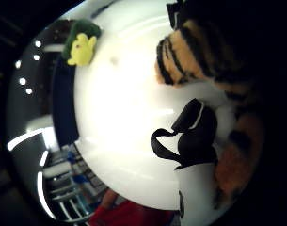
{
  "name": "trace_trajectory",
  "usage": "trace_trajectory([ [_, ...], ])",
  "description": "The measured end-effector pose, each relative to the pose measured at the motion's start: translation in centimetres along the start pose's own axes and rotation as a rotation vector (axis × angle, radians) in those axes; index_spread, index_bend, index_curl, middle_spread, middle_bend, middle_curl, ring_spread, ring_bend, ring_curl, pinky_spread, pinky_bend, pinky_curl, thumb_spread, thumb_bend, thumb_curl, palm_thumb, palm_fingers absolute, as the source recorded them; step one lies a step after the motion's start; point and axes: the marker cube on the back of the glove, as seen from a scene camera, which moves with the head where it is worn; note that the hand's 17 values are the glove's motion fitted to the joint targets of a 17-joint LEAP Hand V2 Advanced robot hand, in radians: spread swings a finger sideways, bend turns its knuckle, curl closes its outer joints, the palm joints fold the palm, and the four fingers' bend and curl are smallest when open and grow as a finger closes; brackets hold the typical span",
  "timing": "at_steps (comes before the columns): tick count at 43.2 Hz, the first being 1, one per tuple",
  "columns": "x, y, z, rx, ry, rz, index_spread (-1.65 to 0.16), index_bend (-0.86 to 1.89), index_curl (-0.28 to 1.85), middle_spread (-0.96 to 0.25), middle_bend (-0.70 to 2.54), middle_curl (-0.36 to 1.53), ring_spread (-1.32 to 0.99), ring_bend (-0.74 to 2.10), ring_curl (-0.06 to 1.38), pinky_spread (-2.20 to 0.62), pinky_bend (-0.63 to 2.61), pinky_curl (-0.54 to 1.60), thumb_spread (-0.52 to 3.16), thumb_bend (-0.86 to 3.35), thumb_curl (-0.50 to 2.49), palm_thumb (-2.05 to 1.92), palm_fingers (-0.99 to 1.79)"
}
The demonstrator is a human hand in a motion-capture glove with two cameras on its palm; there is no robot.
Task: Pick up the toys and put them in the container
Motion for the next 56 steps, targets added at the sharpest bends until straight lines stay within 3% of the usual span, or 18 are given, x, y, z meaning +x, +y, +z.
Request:
trace_trajectory([
  [20,-0.8,-0.2,0.1,0.169,0.039,-0.014,-0.43,0.3,0.32,-0.34,0.45,0.4,-0.49,1.06,0.51,-0.41,1.03,0.4,1.03,0.18,0.66,0.65,0.98],
  [33,-2.0,-1.6,-1.5,0.091,0.034,-0.023,-0.43,0.47,0.46,-0.39,0.62,0.52,-0.49,1.09,0.57,-0.42,0.94,0.41,0.82,0.17,0.81,0.68,1.07],
  [43,-7.9,-3.4,-7.7,0.102,-0.008,-0.069,-0.43,0.5,0.54,-0.41,0.66,0.59,-0.48,1.13,0.61,-0.42,0.95,0.44,0.72,0.17,0.9,0.68,1.04],
  [56,-21.5,-6.7,-17.9,0.178,0.031,-0.215,-0.43,0.52,0.65,-0.42,0.68,0.67,-0.48,1.15,0.64,-0.42,0.97,0.47,0.64,0.16,1.02,0.66,0.98],
])
